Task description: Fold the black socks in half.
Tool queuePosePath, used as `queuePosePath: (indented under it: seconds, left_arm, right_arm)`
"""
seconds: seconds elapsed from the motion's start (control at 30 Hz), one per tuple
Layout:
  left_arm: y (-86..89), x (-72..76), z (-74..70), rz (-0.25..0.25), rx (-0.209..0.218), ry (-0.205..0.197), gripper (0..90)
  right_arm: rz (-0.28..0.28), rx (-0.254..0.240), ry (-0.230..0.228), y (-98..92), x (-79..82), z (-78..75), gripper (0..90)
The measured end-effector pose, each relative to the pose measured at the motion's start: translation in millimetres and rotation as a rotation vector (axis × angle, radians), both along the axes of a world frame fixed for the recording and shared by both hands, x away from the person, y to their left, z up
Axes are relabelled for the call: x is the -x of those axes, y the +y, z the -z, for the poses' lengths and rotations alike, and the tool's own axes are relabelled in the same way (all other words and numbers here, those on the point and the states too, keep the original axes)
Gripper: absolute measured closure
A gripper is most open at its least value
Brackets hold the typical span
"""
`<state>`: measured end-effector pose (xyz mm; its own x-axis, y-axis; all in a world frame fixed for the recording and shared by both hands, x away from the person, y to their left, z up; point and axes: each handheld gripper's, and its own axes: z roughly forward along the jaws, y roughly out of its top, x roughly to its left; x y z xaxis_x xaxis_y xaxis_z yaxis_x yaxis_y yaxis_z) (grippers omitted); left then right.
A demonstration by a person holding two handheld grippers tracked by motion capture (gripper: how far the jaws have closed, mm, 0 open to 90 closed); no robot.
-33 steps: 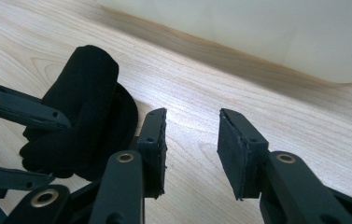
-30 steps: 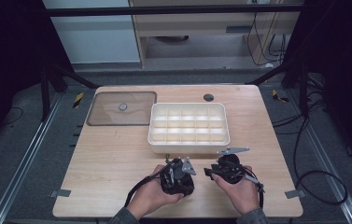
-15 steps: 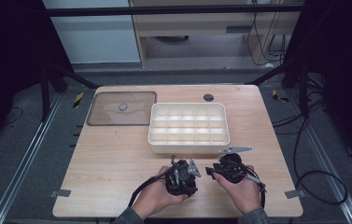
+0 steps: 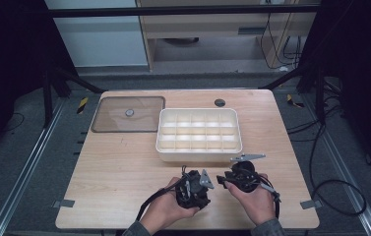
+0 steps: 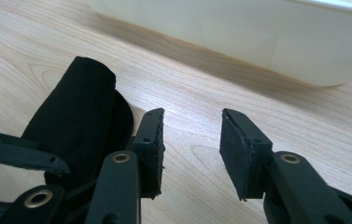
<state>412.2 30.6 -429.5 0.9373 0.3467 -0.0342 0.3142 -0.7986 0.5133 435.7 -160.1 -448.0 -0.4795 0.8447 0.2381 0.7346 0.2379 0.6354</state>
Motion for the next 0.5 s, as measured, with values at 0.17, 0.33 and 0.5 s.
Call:
queuePosePath:
  seconds: [0.17, 0.33, 0.5]
  left_arm:
    - [1.5, -1.1, -2.4, -0.007, 0.009, 0.006, 73.1]
    - [4.0, -3.2, -4.0, -0.016, 0.023, 0.008, 73.0]
    - [6.9, -5.9, -6.2, -0.029, 0.040, 0.010, 71.8]
  right_arm:
    - [-0.003, 0.002, 0.001, 1.5, -0.4, 0.1, 59.5]
    - [-0.003, 0.007, 0.001, 2.2, -0.8, -0.2, 59.4]
    - [-0.002, 0.008, 0.001, 2.4, -0.9, -0.7, 59.2]
